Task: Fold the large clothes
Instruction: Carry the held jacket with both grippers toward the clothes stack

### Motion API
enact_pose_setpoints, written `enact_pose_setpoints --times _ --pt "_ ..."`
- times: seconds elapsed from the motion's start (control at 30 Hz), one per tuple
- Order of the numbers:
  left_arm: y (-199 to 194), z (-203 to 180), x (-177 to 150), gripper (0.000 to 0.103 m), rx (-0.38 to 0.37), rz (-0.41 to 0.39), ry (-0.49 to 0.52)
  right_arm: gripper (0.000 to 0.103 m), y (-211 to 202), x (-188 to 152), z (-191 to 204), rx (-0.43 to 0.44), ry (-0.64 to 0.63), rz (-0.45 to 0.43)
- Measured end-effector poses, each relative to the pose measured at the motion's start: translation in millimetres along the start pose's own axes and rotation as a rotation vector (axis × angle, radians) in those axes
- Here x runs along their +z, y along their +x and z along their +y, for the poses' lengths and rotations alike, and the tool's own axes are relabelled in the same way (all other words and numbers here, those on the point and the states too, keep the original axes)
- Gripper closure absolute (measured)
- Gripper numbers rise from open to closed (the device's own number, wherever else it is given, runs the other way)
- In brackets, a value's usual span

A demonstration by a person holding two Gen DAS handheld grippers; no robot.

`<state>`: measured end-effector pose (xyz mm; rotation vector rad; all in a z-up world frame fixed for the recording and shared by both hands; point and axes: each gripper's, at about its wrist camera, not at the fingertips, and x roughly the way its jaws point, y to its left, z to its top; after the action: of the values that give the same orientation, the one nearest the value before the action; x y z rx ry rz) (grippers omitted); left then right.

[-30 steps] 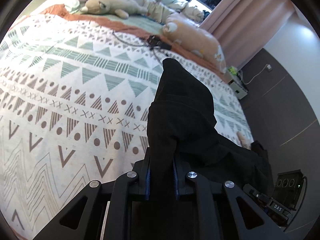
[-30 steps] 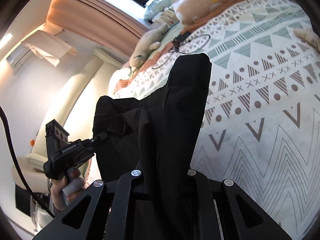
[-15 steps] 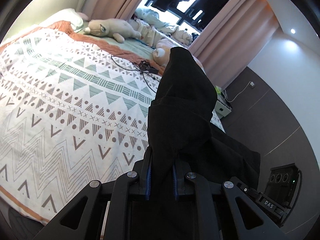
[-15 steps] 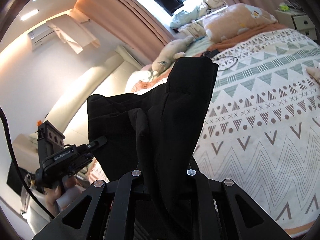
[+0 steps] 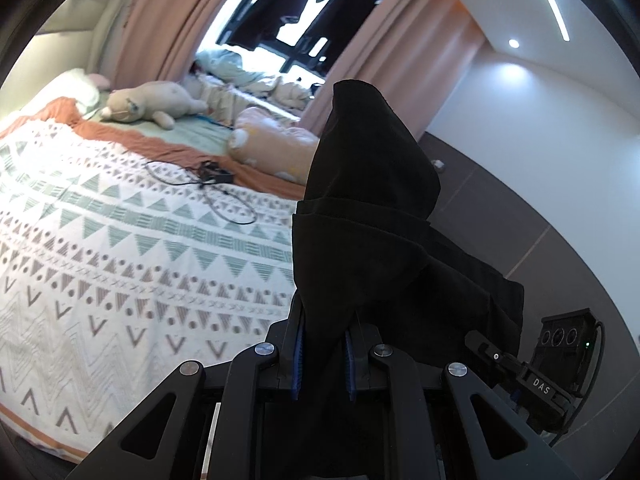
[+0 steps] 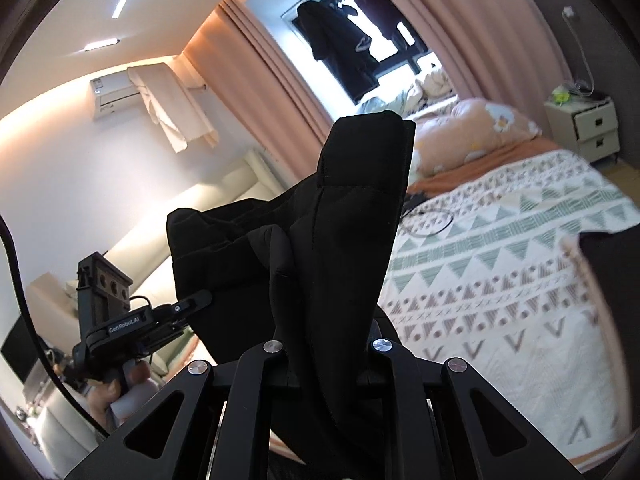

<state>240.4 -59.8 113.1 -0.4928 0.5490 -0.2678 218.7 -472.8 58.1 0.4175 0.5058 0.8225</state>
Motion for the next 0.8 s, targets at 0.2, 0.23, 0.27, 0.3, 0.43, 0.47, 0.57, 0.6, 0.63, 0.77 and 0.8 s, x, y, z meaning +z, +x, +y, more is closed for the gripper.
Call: enact_pose_setpoints --times 0.2,0.23,0.27,0.3,0.43,0.47,0.57,0.6,0.63,0.77,0.8 --pt "20 -63 1 0.087 -0.082 0.027 0.015 0.089 -65 22 -26 -0.064 0.009 -0.072" --pt "24 -73 0 0.087 -0.095 0.033 0.018 0.089 -78 24 -31 -0.08 0.009 -0.086" --pt "28 -86 -2 0.087 -0.112 0.041 0.024 0.089 -88 26 -34 -0.093 0.007 -0.096" --pt "32 -97 -4 0.087 -0.123 0.046 0.033 0.089 -100 27 -37 -0.108 0.004 -0.108" --pt "52 -142 -14 0.087 -0.172 0.079 0.067 0.09 -148 35 -52 -0.18 -0.002 -0.151" --pt "55 -151 -17 0.087 -0.181 0.086 0.072 0.09 -158 36 -54 -0.195 -0.004 -0.16" --pt "70 -183 -25 0.087 -0.219 0.112 0.096 0.09 -188 41 -63 -0.239 -0.01 -0.187" --pt "72 -192 -28 0.087 -0.231 0.116 0.108 0.09 -196 42 -66 -0.249 -0.011 -0.193" --pt "77 -202 -31 0.087 -0.244 0.118 0.125 0.09 -205 44 -72 -0.264 -0.011 -0.201" --pt "101 -238 -43 0.087 -0.286 0.148 0.168 0.09 -234 47 -96 -0.315 0.004 -0.221" --pt "107 -248 -45 0.087 -0.295 0.158 0.178 0.09 -240 48 -102 -0.327 0.009 -0.227"
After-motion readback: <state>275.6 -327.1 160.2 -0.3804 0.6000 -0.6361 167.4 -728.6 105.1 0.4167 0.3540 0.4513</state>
